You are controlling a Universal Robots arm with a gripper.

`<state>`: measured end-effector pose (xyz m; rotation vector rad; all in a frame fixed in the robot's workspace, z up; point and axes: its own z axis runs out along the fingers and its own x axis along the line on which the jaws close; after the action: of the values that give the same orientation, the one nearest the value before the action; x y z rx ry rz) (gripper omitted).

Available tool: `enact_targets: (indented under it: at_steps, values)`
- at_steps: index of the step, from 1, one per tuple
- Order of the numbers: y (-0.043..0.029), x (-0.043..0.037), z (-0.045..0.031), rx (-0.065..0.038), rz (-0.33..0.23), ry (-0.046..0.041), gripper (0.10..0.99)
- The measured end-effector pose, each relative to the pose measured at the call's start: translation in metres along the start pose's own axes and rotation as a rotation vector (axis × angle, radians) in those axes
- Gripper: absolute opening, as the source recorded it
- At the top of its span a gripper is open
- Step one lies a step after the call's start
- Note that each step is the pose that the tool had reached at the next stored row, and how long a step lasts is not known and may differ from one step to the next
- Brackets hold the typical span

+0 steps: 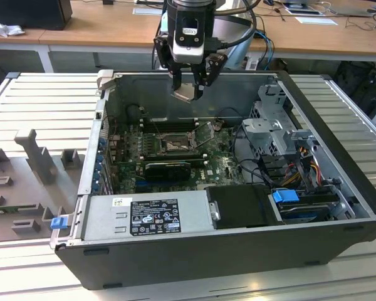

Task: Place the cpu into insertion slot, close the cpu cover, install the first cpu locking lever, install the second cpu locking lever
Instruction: 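Place the cpu into insertion slot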

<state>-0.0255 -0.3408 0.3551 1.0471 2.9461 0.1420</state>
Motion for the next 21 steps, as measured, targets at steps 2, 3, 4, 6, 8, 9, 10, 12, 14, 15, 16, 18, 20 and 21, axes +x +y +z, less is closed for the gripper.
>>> enact_targets:
  at_steps: [2, 3, 4, 6, 8, 9, 10, 12, 14, 15, 16, 18, 20, 21]
  values:
    - [0.0, 0.0, 0.0001, 0.0, 0.013, -0.0012, 0.529]
    - [0.0, 0.0, 0.0002, 0.0, 0.017, -0.0015, 0.529]
    - [0.0, 0.0, 0.0003, 0.0, 0.023, -0.0021, 0.529]
    - [0.0, 0.0, 0.0004, -0.001, 0.036, -0.0032, 0.529]
    - [0.0, 0.0, 0.0005, -0.001, 0.049, -0.0044, 0.529]
    - [0.0, 0.0, 0.0005, -0.001, 0.055, -0.0049, 0.529]
    - [0.0, 0.0, 0.0005, -0.001, 0.059, -0.0053, 0.529]
    - [0.0, 0.0, 0.0006, -0.001, 0.07, -0.0063, 0.529]
    - [0.0, 0.0, 0.0006, -0.001, 0.077, -0.0069, 0.529]
    - [-0.0001, 0.0, 0.0006, -0.002, 0.08, -0.0072, 0.529]
    - [0.0, 0.0, 0.0007, -0.002, 0.087, -0.0078, 0.529]
    - [-0.0001, 0.0, 0.0008, -0.002, 0.097, -0.0088, 0.529]
    - [-0.0001, 0.0, 0.0009, -0.002, 0.105, -0.0095, 0.529]
    - [-0.0001, 0.0, 0.0009, -0.002, 0.109, -0.0098, 0.529]
